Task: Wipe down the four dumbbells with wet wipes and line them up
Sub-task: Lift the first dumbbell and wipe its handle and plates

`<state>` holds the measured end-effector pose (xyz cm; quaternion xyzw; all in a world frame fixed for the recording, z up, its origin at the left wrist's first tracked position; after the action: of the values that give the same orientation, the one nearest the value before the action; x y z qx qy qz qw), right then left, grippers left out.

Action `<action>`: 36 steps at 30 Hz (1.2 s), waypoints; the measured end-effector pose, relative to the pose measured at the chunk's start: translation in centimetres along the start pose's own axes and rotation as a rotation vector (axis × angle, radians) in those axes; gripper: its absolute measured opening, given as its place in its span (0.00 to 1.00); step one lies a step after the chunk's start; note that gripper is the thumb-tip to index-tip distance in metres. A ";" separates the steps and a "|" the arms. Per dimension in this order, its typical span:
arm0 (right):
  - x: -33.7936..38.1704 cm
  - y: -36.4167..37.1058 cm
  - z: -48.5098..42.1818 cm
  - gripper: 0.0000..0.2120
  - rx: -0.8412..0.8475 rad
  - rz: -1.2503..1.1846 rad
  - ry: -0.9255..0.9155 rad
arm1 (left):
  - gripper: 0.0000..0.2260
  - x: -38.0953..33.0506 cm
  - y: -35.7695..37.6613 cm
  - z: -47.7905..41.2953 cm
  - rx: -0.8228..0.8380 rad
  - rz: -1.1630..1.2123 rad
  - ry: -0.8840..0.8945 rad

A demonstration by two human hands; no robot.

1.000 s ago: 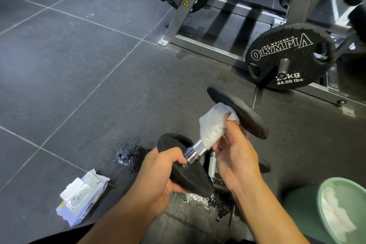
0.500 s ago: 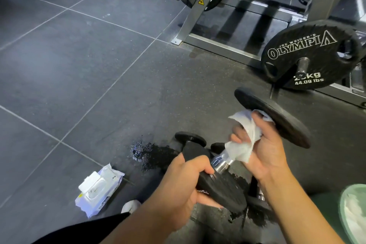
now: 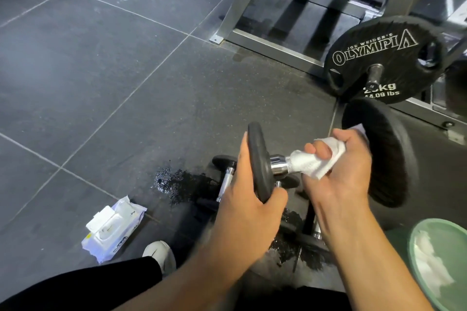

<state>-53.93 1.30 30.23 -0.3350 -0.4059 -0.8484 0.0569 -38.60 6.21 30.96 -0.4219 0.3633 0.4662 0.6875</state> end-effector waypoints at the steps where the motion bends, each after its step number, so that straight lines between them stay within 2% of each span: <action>1: 0.1 -0.1 0.0 0.15 0.098 -0.001 -0.022 | 0.36 0.0 -0.2 -0.7 0.005 0.055 -0.030; 3: 0.7 0.1 -0.2 0.17 0.381 0.039 -0.018 | 0.20 -0.2 -0.6 -1.9 0.020 0.245 -0.178; 5: 1.5 0.4 -0.3 0.14 0.719 0.176 0.033 | 0.06 -0.8 -1.5 -2.7 0.114 0.446 -0.415; 7: 2.3 -0.8 -0.3 0.09 0.857 0.202 0.115 | 0.07 -1.2 -3.1 -3.0 0.302 0.481 -0.597; 10: 2.8 -4.5 -0.2 0.06 0.716 0.259 0.173 | 0.05 -1.5 -4.1 -3.3 0.497 0.375 -0.734; 12: 2.6 -3.7 0.5 0.09 0.837 0.144 0.226 | 0.07 -1.4 -4.1 -3.1 0.494 0.385 -0.737; 13: 2.3 -2.3 1.1 0.13 0.832 0.103 0.202 | 0.06 -1.4 -4.0 -2.9 0.451 0.413 -0.706; 15: 1.2 1.1 2.1 0.19 0.525 0.186 0.089 | 0.06 -1.1 -3.4 -2.6 0.327 0.465 -0.589; 17: 0.3 1.9 2.2 0.17 0.081 0.246 -0.050 | 0.07 -0.8 -2.1 -2.0 0.179 0.381 -0.367; 18: -0.2 1.9 2.1 0.14 -0.074 0.236 -0.093 | 0.09 -0.5 -1.5 -1.6 0.107 0.283 -0.235; 20: -1.0 1.6 2.2 0.08 -0.184 0.213 -0.075 | 0.11 -0.4 -0.8 -1.2 0.001 0.106 -0.026; 21: -1.4 1.5 2.3 0.07 -0.179 0.204 -0.056 | 0.11 -0.4 -0.7 -1.2 -0.030 0.063 0.019; 23: -2.2 1.0 2.4 0.08 -0.074 0.194 -0.006 | 0.08 -0.6 -0.9 -1.7 -0.042 0.092 0.001; 26: -2.6 0.9 2.4 0.06 0.184 0.325 0.046 | 0.08 -0.7 -1.2 -2.2 -0.005 0.348 -0.173; 28: -2.2 1.3 2.3 0.07 0.279 0.437 0.095 | 0.07 -0.9 -1.4 -2.5 0.023 0.501 -0.275; 30: -2.0 1.7 2.5 0.07 0.252 0.494 0.120 | 0.05 -1.1 -1.6 -2.7 0.060 0.585 -0.339; 32: -1.6 2.3 3.0 0.07 0.154 0.531 0.087 | 0.05 -0.9 -1.5 -2.5 0.093 0.614 -0.368; 36: -0.5 2.5 3.3 0.05 -0.037 0.503 0.025 | 0.06 -0.2 -0.1 -1.4 0.072 0.562 -0.355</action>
<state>-50.89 1.94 33.06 -0.4159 -0.2936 -0.8189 0.2650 -38.70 4.87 30.66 -0.1929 0.3565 0.6904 0.5992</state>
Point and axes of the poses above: each hand's wrist, its own z-axis away from the middle knuckle, its own y-axis out of the palm, x = y × z, the point moved 1 cm from there along -z, towards the middle knuckle, and after that the axes turned 8 degrees about -y, right-handed, at the moved point
